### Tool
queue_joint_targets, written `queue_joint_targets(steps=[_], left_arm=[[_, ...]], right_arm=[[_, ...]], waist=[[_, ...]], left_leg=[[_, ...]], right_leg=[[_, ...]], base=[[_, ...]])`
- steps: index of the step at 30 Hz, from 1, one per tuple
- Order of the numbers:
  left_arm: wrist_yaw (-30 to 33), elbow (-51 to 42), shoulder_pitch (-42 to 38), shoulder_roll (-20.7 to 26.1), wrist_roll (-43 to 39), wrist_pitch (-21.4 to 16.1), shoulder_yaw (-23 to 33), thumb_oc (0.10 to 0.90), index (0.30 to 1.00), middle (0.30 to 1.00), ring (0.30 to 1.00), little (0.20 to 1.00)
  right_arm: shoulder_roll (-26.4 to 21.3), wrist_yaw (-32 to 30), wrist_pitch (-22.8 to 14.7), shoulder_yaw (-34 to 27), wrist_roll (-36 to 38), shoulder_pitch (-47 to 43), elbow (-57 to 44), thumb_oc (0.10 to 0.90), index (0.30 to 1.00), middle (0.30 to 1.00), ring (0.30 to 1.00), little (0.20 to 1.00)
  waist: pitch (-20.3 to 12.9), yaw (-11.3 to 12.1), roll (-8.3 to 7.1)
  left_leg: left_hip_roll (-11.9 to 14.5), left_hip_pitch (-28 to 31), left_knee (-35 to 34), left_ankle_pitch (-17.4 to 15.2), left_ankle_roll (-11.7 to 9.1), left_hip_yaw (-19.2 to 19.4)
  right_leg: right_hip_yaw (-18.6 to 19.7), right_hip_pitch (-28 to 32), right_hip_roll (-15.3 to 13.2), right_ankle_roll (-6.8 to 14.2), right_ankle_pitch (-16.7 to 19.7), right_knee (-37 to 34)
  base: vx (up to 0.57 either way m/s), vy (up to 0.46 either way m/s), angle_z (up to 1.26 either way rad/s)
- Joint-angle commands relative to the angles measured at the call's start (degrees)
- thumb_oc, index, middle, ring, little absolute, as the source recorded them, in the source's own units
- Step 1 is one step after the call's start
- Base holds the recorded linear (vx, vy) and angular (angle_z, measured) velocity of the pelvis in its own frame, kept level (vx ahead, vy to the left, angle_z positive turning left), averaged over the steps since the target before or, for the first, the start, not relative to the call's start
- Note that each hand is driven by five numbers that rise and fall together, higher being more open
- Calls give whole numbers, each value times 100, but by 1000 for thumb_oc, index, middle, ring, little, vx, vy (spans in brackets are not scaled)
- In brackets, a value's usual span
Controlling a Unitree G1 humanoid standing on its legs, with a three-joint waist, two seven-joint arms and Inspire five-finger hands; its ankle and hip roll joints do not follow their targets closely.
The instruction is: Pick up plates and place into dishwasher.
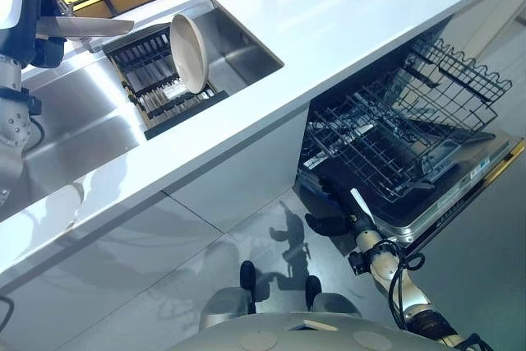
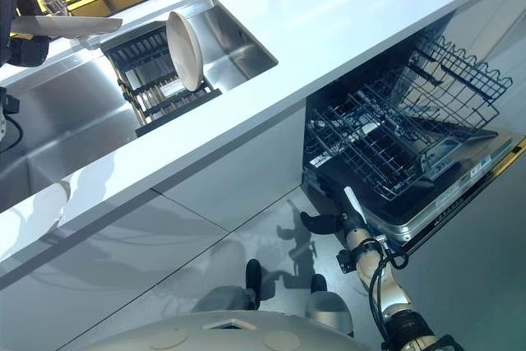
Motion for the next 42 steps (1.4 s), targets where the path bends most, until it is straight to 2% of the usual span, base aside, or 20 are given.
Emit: queue_joint_targets(steps=[1,5,7,11,15,17,18,21,25,31,37,38,39,42], left_arm=[[738,-322,-87,441,-639,-355,935,100,300,300,300,200],[553,-1245,450,-93,-1228,-687,1361,100,300,300,300,200],[382,-1646,564,-344,-1332,-758,1423,100,300,300,300,200],[105,-1884,437,-591,-1546,-990,1195,100,300,300,300,200],[-163,-1977,156,-779,-1710,-1168,822,100,300,300,300,200],[-354,-2079,-33,-870,-1828,-1242,611,100,300,300,300,200],[-443,-2122,-142,-905,-1894,-1265,509,100,300,300,300,200],[-653,-2230,-418,-990,-2058,-1307,203,100,300,300,300,200],[-930,-2350,-808,-1164,-2284,-1247,-296,100,300,300,300,200],[-1339,-2627,-1157,-1368,-2717,-1205,-732,100,300,300,300,200],[-1583,-2757,-1499,-1601,-3213,-1111,-1094,100,300,300,300,200],[-1722,-2791,-1530,-1687,-3390,-1046,-1155,100,300,300,300,200],[-1833,-2834,-1521,-1784,-3524,-990,-1215,100,300,300,300,200],[-2105,-2930,-1465,-1952,-3764,-796,-1308,100,300,300,300,200]], right_arm=[[-278,-1066,-361,-316,-120,-122,-1234,800,900,900,900,900],[-358,-2077,-219,-749,-869,-289,-2293,800,900,900,900,900],[-571,-2330,-346,-957,-1377,-506,-2842,800,900,900,900,900],[-1138,-2586,-655,-1157,-1554,-1137,-3336,800,900,900,900,900],[-1479,-2139,-716,-982,-1425,-1724,-3758,800,900,900,900,900],[-1614,-1264,-714,-735,-1010,-2006,-4060,800,900,900,900,900],[-1662,-954,-593,-602,-801,-2128,-4203,800,900,900,900,900],[-1678,-449,-375,-226,-313,-2515,-4348,800,900,900,900,900],[-1511,-244,-155,226,-99,-2957,-4268,800,900,900,900,900],[-1337,148,128,608,30,-3300,-4338,800,900,900,900,900],[-1157,-5,306,834,88,-3483,-4252,800,900,900,900,900],[-1077,-121,320,848,57,-3480,-4240,704,818,818,818,804],[-977,-212,322,853,-1,-3468,-4211,100,300,300,300,200],[-831,-405,360,855,-149,-3434,-4159,100,300,300,300,200]], waist=[[-684,-138,142],[-710,-130,140],[-726,-110,135],[-767,-35,107],[-808,62,74],[-852,94,45],[-863,107,30],[-904,146,-10],[-936,185,-45],[-990,216,-77],[-1002,217,-107],[-997,215,-108],[-992,213,-108],[-989,210,-109]], left_leg=[[-409,302,77,-1060,151,147],[-372,370,57,-1100,171,179],[-361,396,52,-1113,177,185],[-352,433,54,-1126,171,199],[-357,429,68,-1113,165,189],[-364,420,69,-1096,161,174],[-371,413,70,-1084,159,164],[-377,395,77,-1065,144,161],[-382,400,72,-1051,135,157],[-389,384,60,-1029,131,171],[-399,375,56,-1024,134,175],[-401,378,56,-1027,137,176],[-401,384,61,-1030,140,186],[-404,388,64,-1041,149,207]], right_leg=[[-101,-365,204,191,-268,234],[-78,-339,215,182,-324,276],[-66,-320,223,177,-344,293],[-68,-269,224,176,-345,285],[-100,-246,202,184,-344,293],[-132,-231,188,186,-342,288],[-143,-227,184,182,-338,285],[-176,-211,173,170,-334,271],[-223,-168,162,166,-311,231],[-256,-168,157,169,-278,208],[-258,-170,159,167,-270,204],[-255,-169,161,165,-267,204],[-252,-166,162,166,-265,204],[-236,-168,168,174,-257,194]], base=[[-38,-7,0],[-44,-4,-2],[-36,-4,1],[-28,1,-3],[-16,1,-7],[0,0,0],[-20,-14,4],[-14,-12,9],[8,-5,5],[12,0,5],[0,0,0],[0,0,0],[0,0,0],[0,0,0]])
